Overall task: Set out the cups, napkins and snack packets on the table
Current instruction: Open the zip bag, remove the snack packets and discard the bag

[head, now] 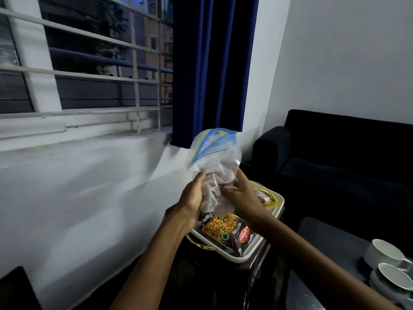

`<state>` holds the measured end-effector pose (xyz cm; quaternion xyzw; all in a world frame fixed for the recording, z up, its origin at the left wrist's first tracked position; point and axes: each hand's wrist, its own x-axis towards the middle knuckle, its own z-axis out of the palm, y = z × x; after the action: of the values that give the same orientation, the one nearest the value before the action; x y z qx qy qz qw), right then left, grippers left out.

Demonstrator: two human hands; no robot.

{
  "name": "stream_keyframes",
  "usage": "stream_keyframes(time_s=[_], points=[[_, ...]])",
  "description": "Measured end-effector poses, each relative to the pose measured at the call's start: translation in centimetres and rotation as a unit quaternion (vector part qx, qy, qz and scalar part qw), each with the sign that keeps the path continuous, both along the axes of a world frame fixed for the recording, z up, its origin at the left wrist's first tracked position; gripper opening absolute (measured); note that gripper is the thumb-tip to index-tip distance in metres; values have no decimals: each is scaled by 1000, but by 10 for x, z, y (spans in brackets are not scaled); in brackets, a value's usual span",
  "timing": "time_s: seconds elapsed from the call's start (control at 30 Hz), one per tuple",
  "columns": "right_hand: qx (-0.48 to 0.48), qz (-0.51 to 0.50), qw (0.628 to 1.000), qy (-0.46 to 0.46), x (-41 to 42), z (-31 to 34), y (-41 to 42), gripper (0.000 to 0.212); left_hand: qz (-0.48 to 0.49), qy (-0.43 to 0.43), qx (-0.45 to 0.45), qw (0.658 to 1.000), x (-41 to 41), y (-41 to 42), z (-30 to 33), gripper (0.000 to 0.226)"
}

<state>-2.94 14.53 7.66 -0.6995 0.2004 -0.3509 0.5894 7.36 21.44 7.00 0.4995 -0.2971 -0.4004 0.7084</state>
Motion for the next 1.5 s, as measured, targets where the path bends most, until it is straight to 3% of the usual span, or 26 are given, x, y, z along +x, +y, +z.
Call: stream_keyframes(time_s=[0.1, 0.17, 0.23, 0.3, 0.37, 0.4, 0.43, 0.47, 0.6, 0.7, 0.8, 0.9, 1.0, 1.1, 1.17, 1.27, 1.37, 1.5], points=[[-32, -101, 994, -5, 1, -2, 0, 37, 131, -45, 39, 990, -7, -4, 4, 30], [-35, -170, 985, -3, 0, -3, -3, 32, 246, -123, 43, 961, -9, -3, 3, 51], [-48, -218, 975, 4, -2, -5, -8, 31, 344, -268, 12, 900, -11, 5, 5, 71], [-84, -256, 963, 27, -4, -6, -9, 31, 390, -438, -53, 808, -10, 12, 11, 82], [-129, -287, 947, 60, -8, -5, -9, 31, 359, -611, -64, 703, -10, 15, 14, 88], [-150, -295, 940, 78, -10, -4, -7, 31, 314, -672, -46, 669, -10, 15, 14, 90], [-171, -295, 936, 91, -13, -3, -6, 33, 262, -707, -13, 657, -10, 14, 12, 92], [-189, -284, 935, 95, -15, -2, -4, 36, 208, -714, 30, 668, -10, 12, 7, 95], [-227, -210, 947, 87, -27, 5, 4, 36, 62, -620, 150, 768, -4, 6, -9, 107], [-167, -136, 976, 43, -35, 12, 9, 37, 0, -466, 81, 881, -7, 4, -9, 84], [-80, -59, 995, -21, -48, 18, 11, 40, -6, -376, 30, 926, -11, -1, -8, 66], [-98, -74, 991, -48, -61, 20, 12, 48, 14, -342, 0, 940, -12, -4, -7, 58], [-186, -133, 973, -8, -80, 24, 14, 70, 17, -374, -6, 927, -16, -3, -7, 53], [-287, -103, 948, 93, -107, 33, 14, 98, -19, -426, 3, 905, -29, -5, -5, 45], [-340, -86, 916, 195, -126, 36, 12, 104, -40, -446, 9, 894, -43, -5, -2, 42], [-309, -80, 918, 237, -155, 30, 13, 96, -48, -445, -5, 894, -68, -1, 7, 43], [-254, -120, 944, 171, -178, 14, 20, 83, -55, -412, -45, 908, -94, 4, 14, 48], [-182, -235, 949, 100, -205, -18, 33, 56, -89, -370, -82, 921, -144, 8, 9, 63]])
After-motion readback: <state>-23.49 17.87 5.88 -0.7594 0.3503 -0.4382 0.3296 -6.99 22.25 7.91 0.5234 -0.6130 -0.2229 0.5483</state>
